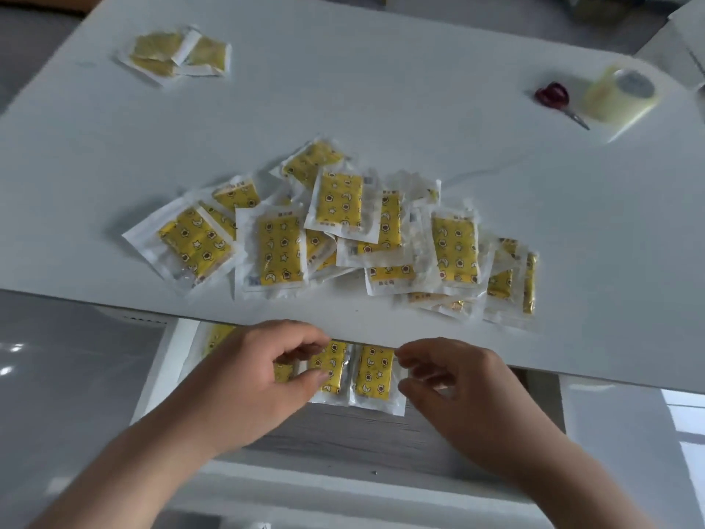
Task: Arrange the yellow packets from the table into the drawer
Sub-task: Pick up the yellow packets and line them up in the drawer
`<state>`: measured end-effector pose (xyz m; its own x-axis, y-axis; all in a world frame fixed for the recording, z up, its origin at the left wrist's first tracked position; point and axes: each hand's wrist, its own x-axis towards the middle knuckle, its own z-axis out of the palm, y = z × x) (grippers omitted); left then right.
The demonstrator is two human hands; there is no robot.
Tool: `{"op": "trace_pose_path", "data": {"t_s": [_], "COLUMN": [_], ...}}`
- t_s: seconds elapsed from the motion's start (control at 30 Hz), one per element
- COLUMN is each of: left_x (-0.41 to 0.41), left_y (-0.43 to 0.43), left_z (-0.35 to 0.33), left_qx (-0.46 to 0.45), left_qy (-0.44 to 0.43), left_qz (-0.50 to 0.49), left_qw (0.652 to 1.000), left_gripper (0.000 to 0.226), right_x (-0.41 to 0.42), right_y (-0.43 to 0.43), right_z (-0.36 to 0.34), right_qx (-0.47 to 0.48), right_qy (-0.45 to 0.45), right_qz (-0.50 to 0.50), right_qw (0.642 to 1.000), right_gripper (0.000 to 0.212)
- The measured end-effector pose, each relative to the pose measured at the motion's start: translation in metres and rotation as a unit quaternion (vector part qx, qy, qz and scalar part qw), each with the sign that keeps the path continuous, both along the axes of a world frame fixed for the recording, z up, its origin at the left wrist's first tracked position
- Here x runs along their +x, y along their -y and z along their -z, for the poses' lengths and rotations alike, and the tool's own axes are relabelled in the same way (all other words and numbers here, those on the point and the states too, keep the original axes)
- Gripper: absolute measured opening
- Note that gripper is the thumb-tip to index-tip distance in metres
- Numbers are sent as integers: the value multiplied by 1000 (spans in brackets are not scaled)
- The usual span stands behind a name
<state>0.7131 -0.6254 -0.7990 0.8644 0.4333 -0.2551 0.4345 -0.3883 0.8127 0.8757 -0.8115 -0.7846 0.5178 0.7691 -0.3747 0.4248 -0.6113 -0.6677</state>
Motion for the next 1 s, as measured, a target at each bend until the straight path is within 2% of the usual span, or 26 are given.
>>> {"op": "trace_pose_path", "data": {"t_s": [0.17, 0.37, 0.5, 0.67, 0.9, 1.0], "left_x": [-12, -37, -58, -83, -134, -162], "left_y": [-4, -9, -15, -16, 7, 21], "left_z": [-92, -227, -313, -409, -504, -522], "left_qx": [-10, -33, -32, 21, 74, 67], "left_qy": [-20, -29, -28, -6, 29, 54], "left_qz": [-25, -63, -107, -151, -244, -297], "left_qw": [999, 997, 993, 988, 967, 951], "left_gripper": [31, 29, 27, 22, 19, 35], "right_x": [-3, -19, -30, -21, -25, -38], "right_y": [-7, -14, -20, -33, -46, -54], "right_z": [-91, -233, -321, -418, -506, -526], "right_qx": [-26, -31, -10, 43, 124, 131], "right_qy": [-6, -24, -15, 20, 25, 10], "right_qz": [-17, -24, -39, -63, -128, -182], "right_qw": [1000, 999, 999, 997, 984, 974], "right_gripper": [30, 26, 31, 34, 30, 24]}}
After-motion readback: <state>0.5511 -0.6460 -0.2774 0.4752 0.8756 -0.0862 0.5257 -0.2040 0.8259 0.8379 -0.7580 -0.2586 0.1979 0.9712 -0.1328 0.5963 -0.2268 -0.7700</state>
